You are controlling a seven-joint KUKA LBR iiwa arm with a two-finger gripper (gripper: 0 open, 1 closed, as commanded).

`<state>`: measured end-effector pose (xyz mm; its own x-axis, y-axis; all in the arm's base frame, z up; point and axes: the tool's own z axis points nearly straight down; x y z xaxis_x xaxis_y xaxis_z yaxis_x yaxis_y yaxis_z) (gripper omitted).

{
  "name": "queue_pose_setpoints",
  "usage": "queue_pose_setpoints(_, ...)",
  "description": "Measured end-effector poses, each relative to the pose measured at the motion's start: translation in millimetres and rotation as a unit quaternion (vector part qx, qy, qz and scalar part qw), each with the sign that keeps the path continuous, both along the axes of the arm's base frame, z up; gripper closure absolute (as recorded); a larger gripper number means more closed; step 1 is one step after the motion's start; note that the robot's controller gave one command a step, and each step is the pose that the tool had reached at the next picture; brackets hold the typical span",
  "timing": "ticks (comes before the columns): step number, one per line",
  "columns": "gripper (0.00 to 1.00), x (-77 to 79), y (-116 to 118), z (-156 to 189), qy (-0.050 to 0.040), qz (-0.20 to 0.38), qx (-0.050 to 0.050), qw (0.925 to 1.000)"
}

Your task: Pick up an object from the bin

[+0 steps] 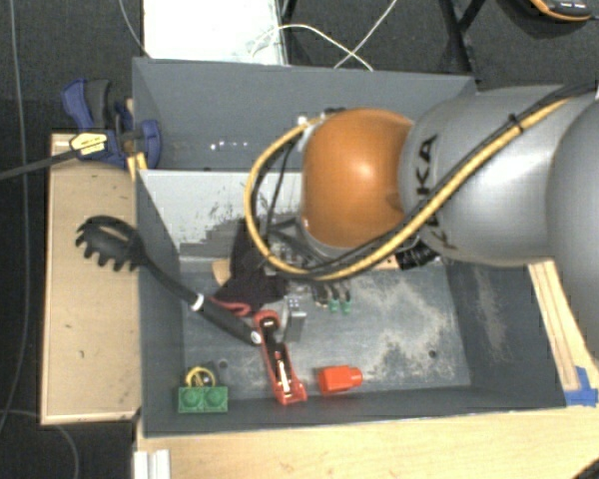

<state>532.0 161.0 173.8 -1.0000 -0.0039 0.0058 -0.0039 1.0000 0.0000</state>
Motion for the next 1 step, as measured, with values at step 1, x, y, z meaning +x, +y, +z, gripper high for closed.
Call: queue_pose_setpoints(1, 0.00, 1.8, -1.1, 4.9, -0.0040, -0.004, 0.001, 1.0000)
